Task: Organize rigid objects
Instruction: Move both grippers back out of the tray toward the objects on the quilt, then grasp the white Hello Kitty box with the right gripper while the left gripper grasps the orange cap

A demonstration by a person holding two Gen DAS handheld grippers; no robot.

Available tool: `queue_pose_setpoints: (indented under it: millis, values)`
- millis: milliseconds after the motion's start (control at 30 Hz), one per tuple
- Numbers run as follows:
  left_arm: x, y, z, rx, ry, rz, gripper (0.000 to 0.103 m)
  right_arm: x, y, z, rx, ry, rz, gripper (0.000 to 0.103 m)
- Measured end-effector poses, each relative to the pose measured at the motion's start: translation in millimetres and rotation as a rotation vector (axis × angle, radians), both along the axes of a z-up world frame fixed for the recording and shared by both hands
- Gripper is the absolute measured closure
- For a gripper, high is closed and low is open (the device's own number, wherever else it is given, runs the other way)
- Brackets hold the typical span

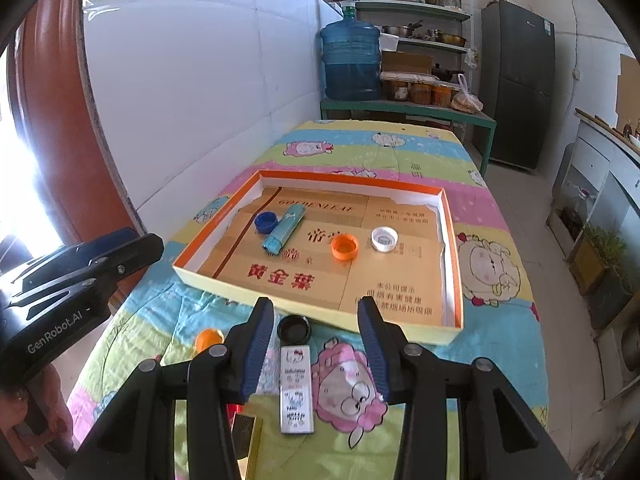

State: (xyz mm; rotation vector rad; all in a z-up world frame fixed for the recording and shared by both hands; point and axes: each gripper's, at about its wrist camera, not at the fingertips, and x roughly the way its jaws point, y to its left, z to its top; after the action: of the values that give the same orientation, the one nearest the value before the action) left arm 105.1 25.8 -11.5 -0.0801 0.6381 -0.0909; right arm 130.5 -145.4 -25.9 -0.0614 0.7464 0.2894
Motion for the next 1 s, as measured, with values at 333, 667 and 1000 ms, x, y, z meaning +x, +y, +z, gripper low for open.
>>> queue_pose_setpoints:
  millis: [333, 667, 1000]
  values:
    - [-22, 3, -13, -0.027, 0.015, -0.011, 0.067, -25, -3, -10, -0.005, 0.016, -0.003, 0.059]
    - [-44, 7, -25, -0.042, 0.022, -0.007, 0.067, -50, -2, -18, 0.001, 0.033, -0.005, 0.059]
    - [-51, 18, -43, -0.062, 0.051, 0.006, 0.067, -60, -8, -31, -0.007, 0.068, -0.020, 0.059]
